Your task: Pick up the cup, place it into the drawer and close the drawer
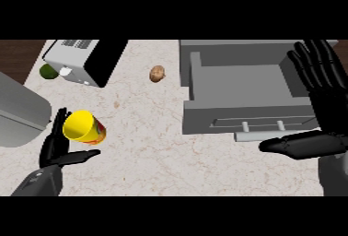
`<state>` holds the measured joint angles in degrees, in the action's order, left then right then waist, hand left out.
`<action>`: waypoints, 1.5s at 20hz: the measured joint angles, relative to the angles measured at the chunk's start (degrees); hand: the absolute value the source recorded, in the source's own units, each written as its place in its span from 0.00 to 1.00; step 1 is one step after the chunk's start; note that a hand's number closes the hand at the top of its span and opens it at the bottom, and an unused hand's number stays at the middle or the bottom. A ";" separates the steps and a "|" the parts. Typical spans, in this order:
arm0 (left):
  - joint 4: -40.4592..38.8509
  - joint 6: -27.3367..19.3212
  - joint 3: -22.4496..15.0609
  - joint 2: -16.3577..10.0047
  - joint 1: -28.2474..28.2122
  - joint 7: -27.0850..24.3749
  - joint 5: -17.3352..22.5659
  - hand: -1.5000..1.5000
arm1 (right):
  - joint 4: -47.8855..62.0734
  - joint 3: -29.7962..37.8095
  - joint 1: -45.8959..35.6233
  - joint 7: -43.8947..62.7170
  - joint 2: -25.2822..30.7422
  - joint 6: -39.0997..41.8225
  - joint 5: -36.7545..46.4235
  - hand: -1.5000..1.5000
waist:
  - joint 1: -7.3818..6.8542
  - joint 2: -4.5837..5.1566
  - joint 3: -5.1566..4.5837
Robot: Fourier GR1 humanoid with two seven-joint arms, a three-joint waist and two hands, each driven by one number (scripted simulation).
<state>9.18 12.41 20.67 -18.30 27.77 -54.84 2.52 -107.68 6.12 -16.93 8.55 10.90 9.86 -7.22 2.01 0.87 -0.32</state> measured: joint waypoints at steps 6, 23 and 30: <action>-0.71 1.73 0.07 -0.14 1.54 0.39 -0.09 0.00 | 0.37 0.29 0.13 -0.31 0.40 0.63 -0.23 0.00 | 0.20 0.06 -0.02; 5.32 -4.84 1.88 3.59 2.91 -6.86 0.68 1.00 | 0.70 0.33 -0.03 -0.62 0.14 0.24 0.43 0.00 | -0.04 -0.05 0.03; 8.02 -5.47 1.92 8.84 4.29 -8.13 1.47 1.00 | 0.02 1.05 1.14 -0.18 0.64 0.65 -0.10 0.00 | -0.65 -0.43 0.16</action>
<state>17.19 6.94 22.59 -9.46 32.05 -62.97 3.99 -107.66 7.18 -15.79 8.37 11.54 10.52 -7.32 1.36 0.45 -0.16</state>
